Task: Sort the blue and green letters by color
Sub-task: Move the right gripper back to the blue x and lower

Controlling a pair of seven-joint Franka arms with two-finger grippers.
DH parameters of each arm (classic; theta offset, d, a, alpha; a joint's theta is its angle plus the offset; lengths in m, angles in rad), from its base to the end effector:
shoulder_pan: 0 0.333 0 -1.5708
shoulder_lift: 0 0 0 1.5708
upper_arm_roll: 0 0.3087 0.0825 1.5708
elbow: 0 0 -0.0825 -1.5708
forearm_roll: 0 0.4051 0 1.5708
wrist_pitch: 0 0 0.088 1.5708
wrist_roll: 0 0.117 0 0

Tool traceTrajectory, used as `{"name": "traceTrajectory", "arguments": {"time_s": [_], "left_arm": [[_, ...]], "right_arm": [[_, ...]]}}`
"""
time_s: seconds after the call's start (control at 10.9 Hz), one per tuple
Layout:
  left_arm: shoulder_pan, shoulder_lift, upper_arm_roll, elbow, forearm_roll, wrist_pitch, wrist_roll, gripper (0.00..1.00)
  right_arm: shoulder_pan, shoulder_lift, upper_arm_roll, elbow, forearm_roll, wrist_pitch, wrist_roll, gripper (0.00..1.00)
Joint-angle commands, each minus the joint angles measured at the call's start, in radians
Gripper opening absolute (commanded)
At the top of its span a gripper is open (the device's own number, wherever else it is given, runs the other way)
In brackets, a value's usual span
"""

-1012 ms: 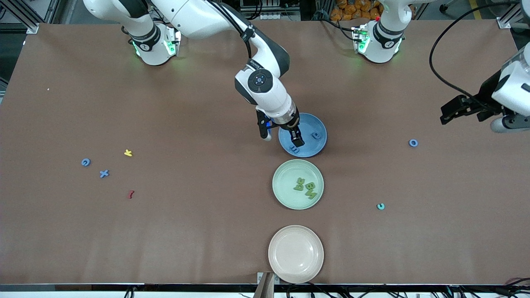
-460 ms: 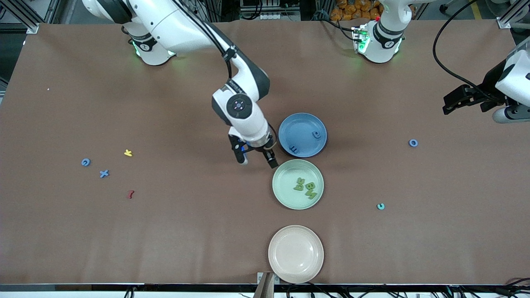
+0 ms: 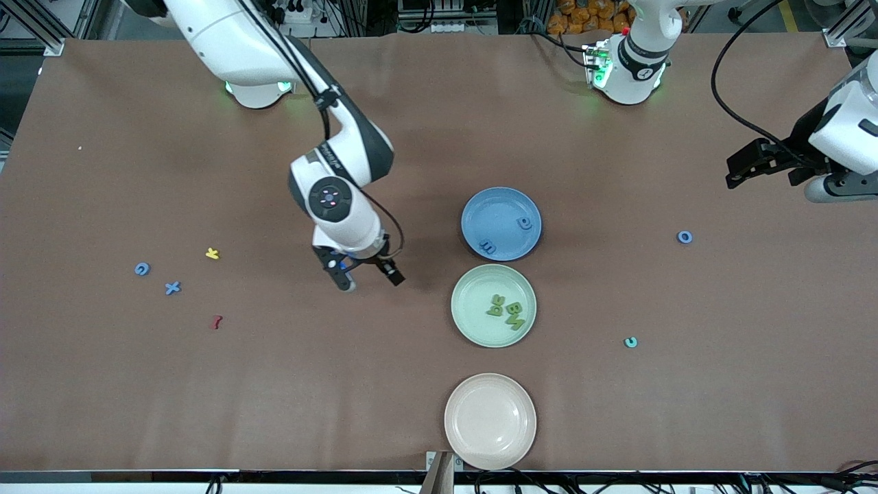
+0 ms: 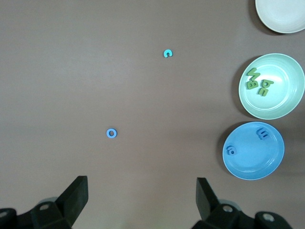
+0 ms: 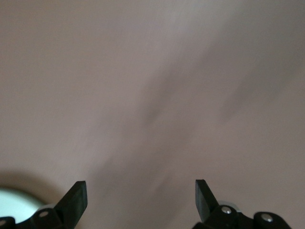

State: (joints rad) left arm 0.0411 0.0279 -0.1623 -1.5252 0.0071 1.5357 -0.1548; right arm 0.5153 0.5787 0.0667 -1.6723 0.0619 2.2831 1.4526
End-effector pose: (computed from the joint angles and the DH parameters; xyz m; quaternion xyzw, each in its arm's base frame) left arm 0.5765 -0.0681 0.6106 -0.9998 -0.0169 0.0083 0.0025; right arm 0.5832 0.3810 0.2424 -0.8948 0.4443 0.0270 0.0360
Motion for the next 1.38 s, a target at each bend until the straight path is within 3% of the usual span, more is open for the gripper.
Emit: {"name": "traceTrajectory", "arguments": {"time_s": [0.0, 0.37, 0.64, 0.83, 1.01, 1.29], "left_arm": [[-0.061, -0.006, 0.032, 0.005, -0.021, -0.006, 0.017, 1.0], [-0.082, -0.008, 0.038, 0.005, -0.019, -0.006, 0.012, 1.0], [-0.076, -0.005, 0.041, 0.005, -0.022, -0.006, 0.006, 1.0], [-0.072, -0.003, 0.043, 0.005, -0.022, -0.006, 0.015, 1.0], [-0.072, -0.002, 0.043, 0.005, -0.022, -0.005, 0.017, 1.0], [-0.07, -0.002, 0.044, 0.005, -0.021, -0.005, 0.018, 1.0]], "right_arm": [[-0.101, -0.063, 0.015, -0.102, -0.127, -0.017, -0.131, 1.0], [-0.314, -0.085, 0.019, -0.11, -0.146, -0.137, -0.56, 1.0], [-0.383, -0.099, 0.018, -0.128, -0.178, -0.143, -0.685, 1.0], [-0.444, -0.123, 0.019, -0.191, -0.27, -0.104, -0.759, 1.0], [-0.51, -0.154, 0.018, -0.285, -0.287, 0.002, -0.88, 1.0], [-0.659, -0.16, 0.019, -0.307, -0.295, 0.051, -1.218, 1.0]]}}
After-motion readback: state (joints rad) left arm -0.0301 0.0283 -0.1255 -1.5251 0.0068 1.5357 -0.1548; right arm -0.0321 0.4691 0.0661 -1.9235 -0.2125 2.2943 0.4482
